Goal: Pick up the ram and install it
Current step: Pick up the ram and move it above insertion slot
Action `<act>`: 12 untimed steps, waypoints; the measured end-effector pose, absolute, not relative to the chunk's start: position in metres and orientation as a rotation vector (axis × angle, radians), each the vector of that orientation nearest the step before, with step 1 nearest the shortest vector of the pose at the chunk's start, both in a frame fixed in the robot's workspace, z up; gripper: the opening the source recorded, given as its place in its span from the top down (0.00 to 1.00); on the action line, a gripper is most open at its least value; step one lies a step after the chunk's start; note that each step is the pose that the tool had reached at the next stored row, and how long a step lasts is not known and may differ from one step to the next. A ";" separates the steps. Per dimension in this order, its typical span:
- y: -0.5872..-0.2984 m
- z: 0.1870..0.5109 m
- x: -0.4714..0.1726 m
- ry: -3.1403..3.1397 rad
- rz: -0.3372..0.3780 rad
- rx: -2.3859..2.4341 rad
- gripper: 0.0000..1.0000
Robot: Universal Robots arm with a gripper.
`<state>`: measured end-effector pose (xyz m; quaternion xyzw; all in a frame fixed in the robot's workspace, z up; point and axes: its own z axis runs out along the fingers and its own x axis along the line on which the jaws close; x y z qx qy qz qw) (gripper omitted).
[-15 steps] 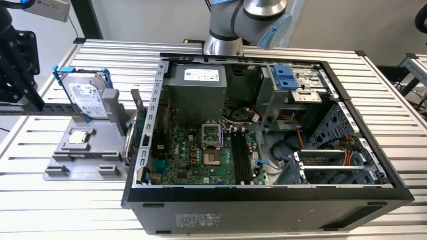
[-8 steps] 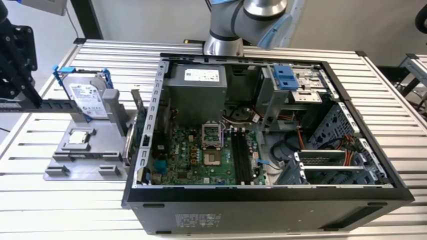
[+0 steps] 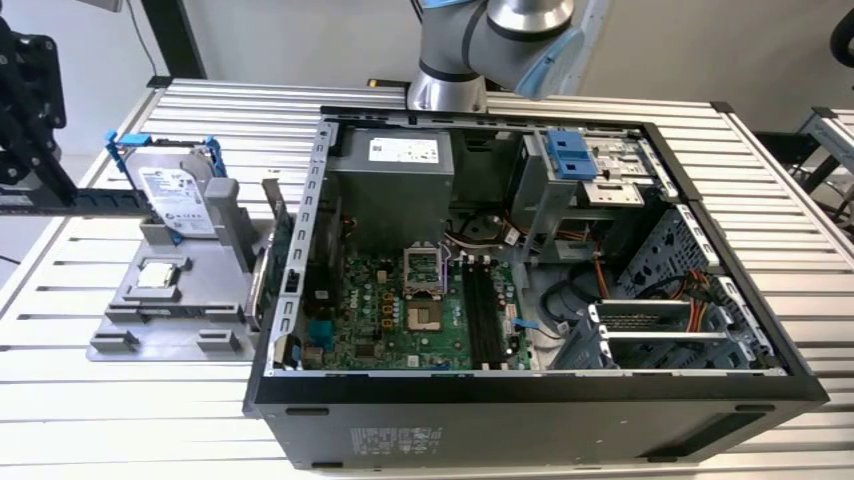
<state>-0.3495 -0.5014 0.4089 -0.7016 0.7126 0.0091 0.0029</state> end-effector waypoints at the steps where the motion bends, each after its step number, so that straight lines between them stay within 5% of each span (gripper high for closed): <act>1: -0.501 0.409 -0.349 2.234 0.028 -2.200 1.00; 12: -0.501 0.409 -0.347 2.236 0.025 -2.201 1.00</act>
